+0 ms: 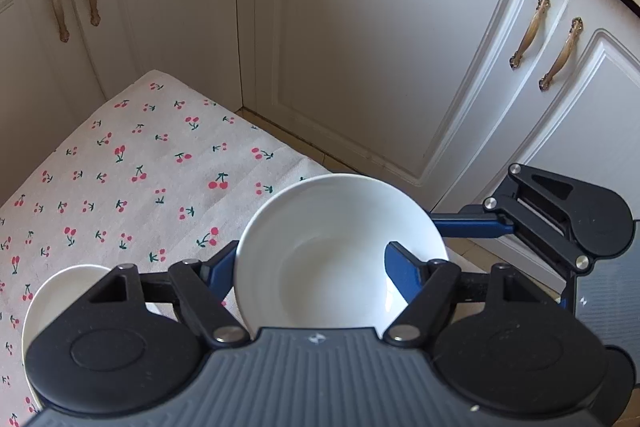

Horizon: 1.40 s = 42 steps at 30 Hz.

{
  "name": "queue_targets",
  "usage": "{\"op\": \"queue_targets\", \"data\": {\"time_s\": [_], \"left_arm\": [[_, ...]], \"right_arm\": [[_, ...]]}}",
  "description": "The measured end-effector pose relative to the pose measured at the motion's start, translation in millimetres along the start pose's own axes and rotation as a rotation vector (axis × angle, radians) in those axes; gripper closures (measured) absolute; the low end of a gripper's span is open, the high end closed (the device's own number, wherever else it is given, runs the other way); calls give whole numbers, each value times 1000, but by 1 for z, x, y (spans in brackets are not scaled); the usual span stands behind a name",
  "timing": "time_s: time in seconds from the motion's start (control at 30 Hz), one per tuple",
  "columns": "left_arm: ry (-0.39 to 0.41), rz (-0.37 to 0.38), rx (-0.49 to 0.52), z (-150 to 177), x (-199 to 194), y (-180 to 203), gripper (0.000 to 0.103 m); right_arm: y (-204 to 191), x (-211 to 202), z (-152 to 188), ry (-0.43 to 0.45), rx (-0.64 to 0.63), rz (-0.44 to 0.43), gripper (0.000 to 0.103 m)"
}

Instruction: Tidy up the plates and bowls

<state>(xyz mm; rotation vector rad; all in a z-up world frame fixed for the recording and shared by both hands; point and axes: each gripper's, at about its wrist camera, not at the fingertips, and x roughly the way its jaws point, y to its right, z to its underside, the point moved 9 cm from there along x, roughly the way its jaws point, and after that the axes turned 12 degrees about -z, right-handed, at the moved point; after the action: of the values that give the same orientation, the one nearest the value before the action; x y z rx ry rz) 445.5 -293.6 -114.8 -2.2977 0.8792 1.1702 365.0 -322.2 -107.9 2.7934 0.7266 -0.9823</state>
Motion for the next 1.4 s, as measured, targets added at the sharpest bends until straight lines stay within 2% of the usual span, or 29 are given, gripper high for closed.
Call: {"op": "queue_targets", "data": {"time_s": [0.47, 1.0, 1.4], "left_arm": [[25, 3, 11, 16, -45, 12, 27], [36, -7, -28, 64, -111, 21, 27], [72, -48, -55, 92, -160, 19, 27]], "right_arm": [[-29, -32, -3, -13, 6, -18, 14], [-94, -78, 4, -29, -16, -69, 14], [-145, -101, -2, -18, -73, -91, 14]]}}
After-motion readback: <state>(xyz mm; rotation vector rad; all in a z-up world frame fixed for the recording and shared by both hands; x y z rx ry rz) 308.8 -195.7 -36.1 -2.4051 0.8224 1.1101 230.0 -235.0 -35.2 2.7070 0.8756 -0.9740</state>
